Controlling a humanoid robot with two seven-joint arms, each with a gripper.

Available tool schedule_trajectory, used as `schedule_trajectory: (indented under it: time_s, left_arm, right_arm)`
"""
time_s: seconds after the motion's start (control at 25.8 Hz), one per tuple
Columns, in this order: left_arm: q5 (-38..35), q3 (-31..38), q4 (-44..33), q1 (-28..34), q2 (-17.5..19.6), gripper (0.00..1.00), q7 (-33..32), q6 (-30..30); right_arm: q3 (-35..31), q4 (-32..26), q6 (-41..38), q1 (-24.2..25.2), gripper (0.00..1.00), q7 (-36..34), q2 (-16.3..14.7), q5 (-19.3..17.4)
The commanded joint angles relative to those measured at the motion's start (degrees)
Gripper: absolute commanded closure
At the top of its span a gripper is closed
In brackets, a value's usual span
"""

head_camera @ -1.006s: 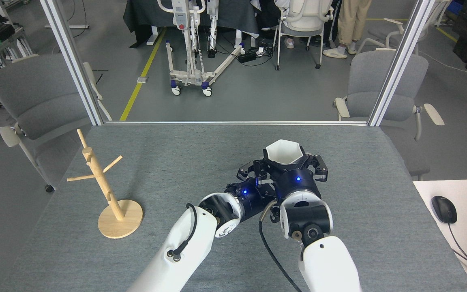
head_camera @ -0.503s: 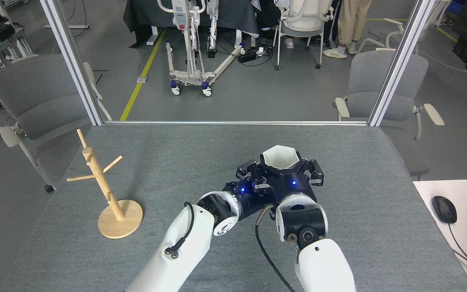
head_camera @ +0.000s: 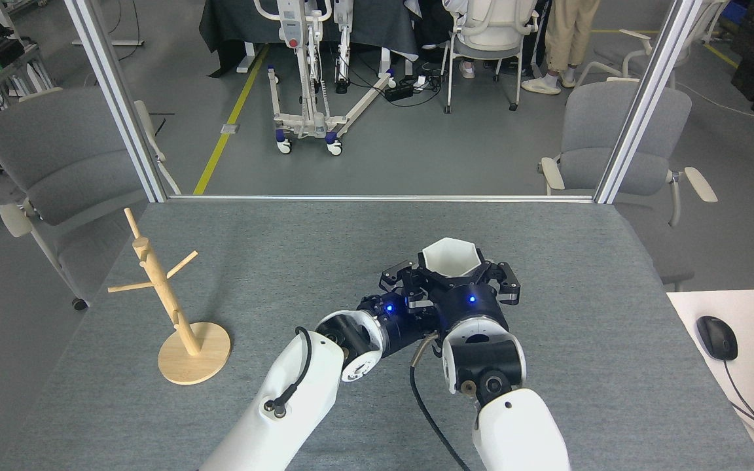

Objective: Hang cup on storage rack
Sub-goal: 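Grasp the white cup with the left gripper beside the right gripper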

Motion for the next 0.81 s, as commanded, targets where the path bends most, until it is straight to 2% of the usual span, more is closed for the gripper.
schedule_trajectory:
  time_s: [0.0, 0.77]
  left_arm:
    - [0.2, 0.0, 0.0, 0.0, 0.0, 1.00, 0.5, -1.9]
    - [0.5, 0.0, -0.1, 0.2, 0.1, 1.00, 0.6, -2.0]
  right_arm:
    - [0.7, 0.0, -0.5, 0.2, 1.00, 0.1, 0.3, 0.7]
    - [0.7, 0.3, -1.0, 0.5, 1.00, 0.1, 1.5, 0.9]
